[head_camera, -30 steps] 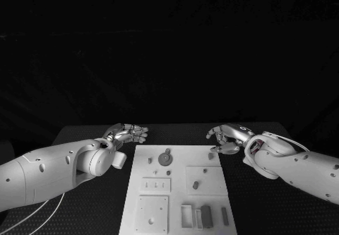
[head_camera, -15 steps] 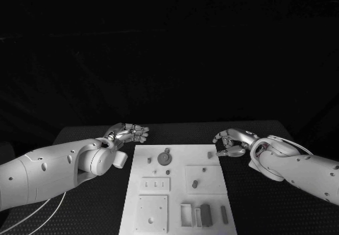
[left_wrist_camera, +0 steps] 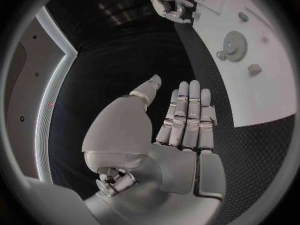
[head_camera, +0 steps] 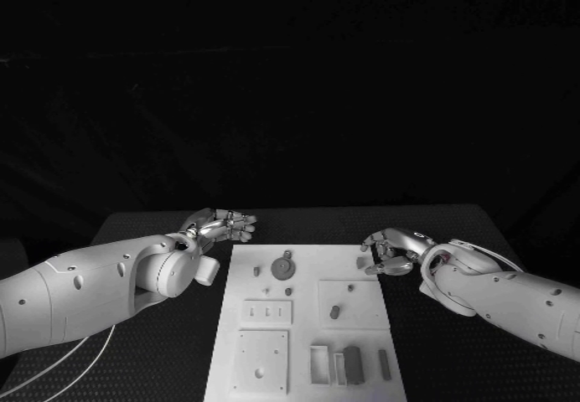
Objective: Assemble the parts on the task board
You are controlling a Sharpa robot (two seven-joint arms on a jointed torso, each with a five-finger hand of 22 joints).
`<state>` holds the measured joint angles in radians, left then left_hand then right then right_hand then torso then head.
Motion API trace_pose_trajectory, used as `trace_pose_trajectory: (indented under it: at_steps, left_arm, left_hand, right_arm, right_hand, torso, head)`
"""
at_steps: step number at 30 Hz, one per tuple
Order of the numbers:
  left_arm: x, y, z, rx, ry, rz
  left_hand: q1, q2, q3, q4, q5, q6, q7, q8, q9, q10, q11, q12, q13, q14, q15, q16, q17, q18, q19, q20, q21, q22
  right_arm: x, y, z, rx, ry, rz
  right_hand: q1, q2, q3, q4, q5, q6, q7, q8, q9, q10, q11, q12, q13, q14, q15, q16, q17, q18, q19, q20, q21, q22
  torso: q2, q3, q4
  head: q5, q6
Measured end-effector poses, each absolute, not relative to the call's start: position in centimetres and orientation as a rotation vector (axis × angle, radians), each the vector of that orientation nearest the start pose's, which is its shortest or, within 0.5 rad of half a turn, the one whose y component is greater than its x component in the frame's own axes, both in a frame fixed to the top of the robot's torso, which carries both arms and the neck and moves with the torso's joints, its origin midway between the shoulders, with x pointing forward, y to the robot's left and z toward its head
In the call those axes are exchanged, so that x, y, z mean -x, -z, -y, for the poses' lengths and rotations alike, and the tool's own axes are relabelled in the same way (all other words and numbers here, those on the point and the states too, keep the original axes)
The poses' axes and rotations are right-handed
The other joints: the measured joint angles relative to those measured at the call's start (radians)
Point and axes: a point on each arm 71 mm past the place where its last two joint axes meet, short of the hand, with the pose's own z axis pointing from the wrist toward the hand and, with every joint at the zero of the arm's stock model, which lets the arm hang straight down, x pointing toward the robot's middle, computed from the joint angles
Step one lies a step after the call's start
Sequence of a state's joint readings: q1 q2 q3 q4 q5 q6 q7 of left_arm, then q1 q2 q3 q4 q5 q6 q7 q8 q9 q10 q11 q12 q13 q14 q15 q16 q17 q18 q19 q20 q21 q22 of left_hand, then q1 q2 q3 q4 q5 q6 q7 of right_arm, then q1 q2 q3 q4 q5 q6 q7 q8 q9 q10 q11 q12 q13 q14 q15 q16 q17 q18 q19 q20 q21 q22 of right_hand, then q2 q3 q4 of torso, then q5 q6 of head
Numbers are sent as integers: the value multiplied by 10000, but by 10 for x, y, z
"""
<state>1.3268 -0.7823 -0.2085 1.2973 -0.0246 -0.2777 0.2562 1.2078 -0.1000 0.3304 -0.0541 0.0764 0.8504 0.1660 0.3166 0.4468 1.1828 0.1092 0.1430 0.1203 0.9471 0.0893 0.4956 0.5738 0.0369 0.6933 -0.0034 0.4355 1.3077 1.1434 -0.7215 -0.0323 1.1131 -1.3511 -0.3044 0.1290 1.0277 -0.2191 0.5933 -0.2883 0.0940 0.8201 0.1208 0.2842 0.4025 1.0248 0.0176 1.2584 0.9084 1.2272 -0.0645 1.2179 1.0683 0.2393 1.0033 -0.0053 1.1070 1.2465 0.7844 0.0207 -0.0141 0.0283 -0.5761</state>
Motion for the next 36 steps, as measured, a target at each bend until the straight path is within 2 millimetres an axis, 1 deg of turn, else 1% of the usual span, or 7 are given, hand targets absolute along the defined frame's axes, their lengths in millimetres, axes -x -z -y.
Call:
trace_pose_trajectory:
  at_steps: [6,9,15,17,25,27,36]
  left_arm:
    - [-531,194,-252,11070,12654,-15549]
    - [-531,194,-252,11071,12655,-15549]
    - [-531,194,-252,11073,12656,-15552]
    - [-531,194,-252,11073,12656,-15552]
    - [-531,194,-252,11072,12662,-15556]
    - [-531,194,-252,11072,12662,-15556]
    - [-530,194,-253,11078,12657,-15554]
  left_hand:
    - [0,0,0,0,0,0,0,0,0,0,0,0,0,0,0,0,0,0,0,0,0,-1]
    - [0,0,0,0,0,0,0,0,0,0,0,0,0,0,0,0,0,0,0,0,0,-1]
    - [0,0,0,0,0,0,0,0,0,0,0,0,0,0,0,0,0,0,0,0,0,-1]
    - [0,0,0,0,0,0,0,0,0,0,0,0,0,0,0,0,0,0,0,0,0,-2]
    - [-29,-29,0,0,0,0,0,0,0,0,0,-37,0,0,0,0,-9,0,0,0,0,-2]
    - [-40,-40,0,0,0,0,0,0,0,0,0,-37,0,0,0,0,-9,-1,0,0,0,-3]
    - [-40,-40,26,-26,0,0,0,0,0,0,0,-37,0,0,0,0,-8,0,0,0,0,-3]
  right_arm:
    - [-536,240,252,675,-6104,-17066]
    - [-537,240,252,674,-6080,-17051]
    - [-537,241,251,695,-6060,-17031]
    - [-537,241,250,706,-6055,-17025]
    - [-538,242,246,752,-6072,-17007]
    - [-538,243,246,755,-6066,-17003]
    - [-538,245,245,763,-6049,-17011]
  right_hand:
    - [16,89,0,0,-165,67,-67,54,35,-4,-4,49,-1,0,0,0,8,3,0,0,0,-16]
    - [111,183,0,0,-320,87,-86,175,77,-5,-5,49,-8,-33,-37,0,8,5,0,0,0,-27]
    - [81,235,32,32,-360,91,-91,325,128,-8,-8,49,-44,8,-182,1,7,7,-1,1,41,-48]
    - [81,315,74,67,-359,92,-92,375,143,-9,-9,49,-59,18,-193,1,6,7,-1,1,41,-60]
    - [70,404,309,84,-407,99,-99,534,211,-10,-10,49,-91,74,-322,18,5,9,59,-58,96,-94]
    - [68,486,321,96,-407,99,-99,547,223,-10,-10,49,-91,87,-337,18,5,9,59,-58,96,-94]
    - [60,554,432,95,-407,100,-100,593,243,-10,-10,48,-104,90,-340,21,4,8,89,-86,126,-106]
  torso:
    - [-7,-9,-12]
    - [-9,-11,-11]
    - [-14,-24,-11]
    - [-15,-24,-12]
    - [-17,-23,-16]
    - [-17,-23,-16]
    - [-17,-22,-12]
  head:
    - [34,-35]
    - [36,-47]
    - [36,-53]
    - [42,-55]
    - [44,-63]
    - [47,-64]
    - [72,-98]
